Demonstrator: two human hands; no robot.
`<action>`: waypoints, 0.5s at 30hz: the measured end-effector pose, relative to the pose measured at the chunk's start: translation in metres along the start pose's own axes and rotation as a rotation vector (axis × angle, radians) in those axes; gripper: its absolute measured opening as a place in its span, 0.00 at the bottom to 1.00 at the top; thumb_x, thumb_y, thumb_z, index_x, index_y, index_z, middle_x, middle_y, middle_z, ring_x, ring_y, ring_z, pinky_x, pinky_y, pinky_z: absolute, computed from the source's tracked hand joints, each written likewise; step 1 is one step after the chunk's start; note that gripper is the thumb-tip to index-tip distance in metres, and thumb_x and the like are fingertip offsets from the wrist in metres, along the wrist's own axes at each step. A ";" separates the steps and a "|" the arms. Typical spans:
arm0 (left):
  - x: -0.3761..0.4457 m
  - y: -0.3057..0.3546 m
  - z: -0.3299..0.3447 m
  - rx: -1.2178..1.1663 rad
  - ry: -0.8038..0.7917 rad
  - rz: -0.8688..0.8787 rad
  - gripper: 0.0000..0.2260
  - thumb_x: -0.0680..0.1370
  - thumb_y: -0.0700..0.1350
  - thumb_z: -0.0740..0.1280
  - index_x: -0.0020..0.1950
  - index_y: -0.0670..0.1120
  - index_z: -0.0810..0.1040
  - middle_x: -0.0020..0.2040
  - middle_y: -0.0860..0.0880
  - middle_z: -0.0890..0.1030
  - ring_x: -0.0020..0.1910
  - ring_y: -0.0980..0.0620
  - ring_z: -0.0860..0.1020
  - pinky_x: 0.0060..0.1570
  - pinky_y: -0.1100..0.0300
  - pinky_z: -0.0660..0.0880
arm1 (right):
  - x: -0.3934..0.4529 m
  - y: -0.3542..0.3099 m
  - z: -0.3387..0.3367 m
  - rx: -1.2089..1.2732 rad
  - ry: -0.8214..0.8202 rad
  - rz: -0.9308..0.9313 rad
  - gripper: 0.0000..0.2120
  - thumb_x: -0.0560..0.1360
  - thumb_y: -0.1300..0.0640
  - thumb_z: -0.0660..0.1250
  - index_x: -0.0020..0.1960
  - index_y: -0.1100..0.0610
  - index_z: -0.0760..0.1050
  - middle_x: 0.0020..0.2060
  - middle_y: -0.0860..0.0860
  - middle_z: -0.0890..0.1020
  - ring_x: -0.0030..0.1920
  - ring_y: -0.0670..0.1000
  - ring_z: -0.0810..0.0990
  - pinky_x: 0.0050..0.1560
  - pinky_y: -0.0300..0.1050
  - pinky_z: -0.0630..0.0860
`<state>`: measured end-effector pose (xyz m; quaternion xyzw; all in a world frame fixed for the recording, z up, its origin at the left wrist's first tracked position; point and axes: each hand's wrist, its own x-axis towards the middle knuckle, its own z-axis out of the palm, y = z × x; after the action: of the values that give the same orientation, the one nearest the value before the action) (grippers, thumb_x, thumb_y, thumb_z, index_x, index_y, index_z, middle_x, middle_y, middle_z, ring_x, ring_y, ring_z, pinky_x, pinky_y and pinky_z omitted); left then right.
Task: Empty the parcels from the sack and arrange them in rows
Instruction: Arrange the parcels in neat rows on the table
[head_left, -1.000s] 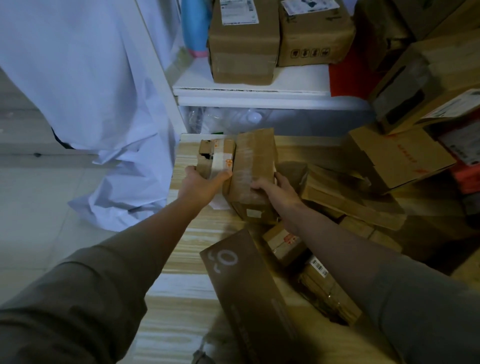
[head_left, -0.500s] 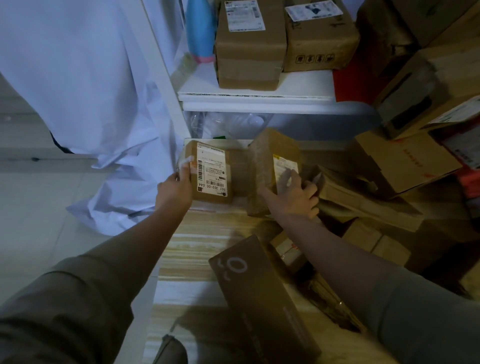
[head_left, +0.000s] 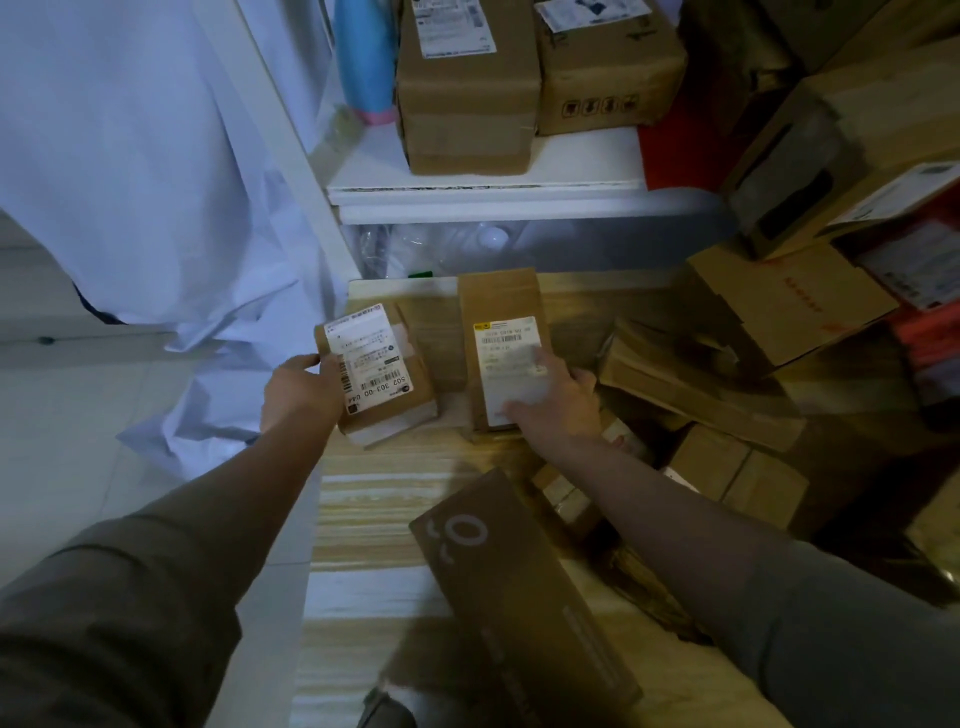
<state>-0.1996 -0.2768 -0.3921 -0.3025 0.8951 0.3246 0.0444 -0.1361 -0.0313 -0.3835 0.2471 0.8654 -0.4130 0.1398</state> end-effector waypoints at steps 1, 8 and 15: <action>-0.001 0.002 0.003 -0.025 -0.012 -0.016 0.19 0.81 0.54 0.61 0.69 0.47 0.76 0.62 0.43 0.81 0.56 0.42 0.80 0.49 0.55 0.75 | 0.000 0.001 -0.001 0.000 0.010 -0.003 0.37 0.74 0.53 0.72 0.76 0.39 0.57 0.73 0.53 0.59 0.71 0.60 0.63 0.68 0.54 0.68; -0.007 0.055 0.032 -0.396 -0.223 -0.022 0.20 0.80 0.52 0.64 0.68 0.43 0.75 0.61 0.45 0.81 0.53 0.49 0.81 0.47 0.59 0.77 | 0.009 -0.012 -0.013 0.184 -0.025 -0.057 0.32 0.76 0.65 0.67 0.77 0.50 0.63 0.74 0.53 0.64 0.71 0.56 0.68 0.68 0.54 0.74; -0.036 0.050 0.036 0.126 0.087 0.214 0.31 0.77 0.57 0.67 0.76 0.45 0.62 0.76 0.41 0.58 0.74 0.37 0.58 0.72 0.43 0.56 | -0.015 0.005 -0.032 0.101 0.041 -0.126 0.24 0.78 0.61 0.67 0.73 0.50 0.69 0.71 0.50 0.67 0.68 0.49 0.72 0.59 0.38 0.71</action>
<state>-0.2032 -0.2060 -0.3824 -0.2157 0.9419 0.2571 -0.0103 -0.1221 -0.0083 -0.3596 0.2074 0.8598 -0.4591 0.0834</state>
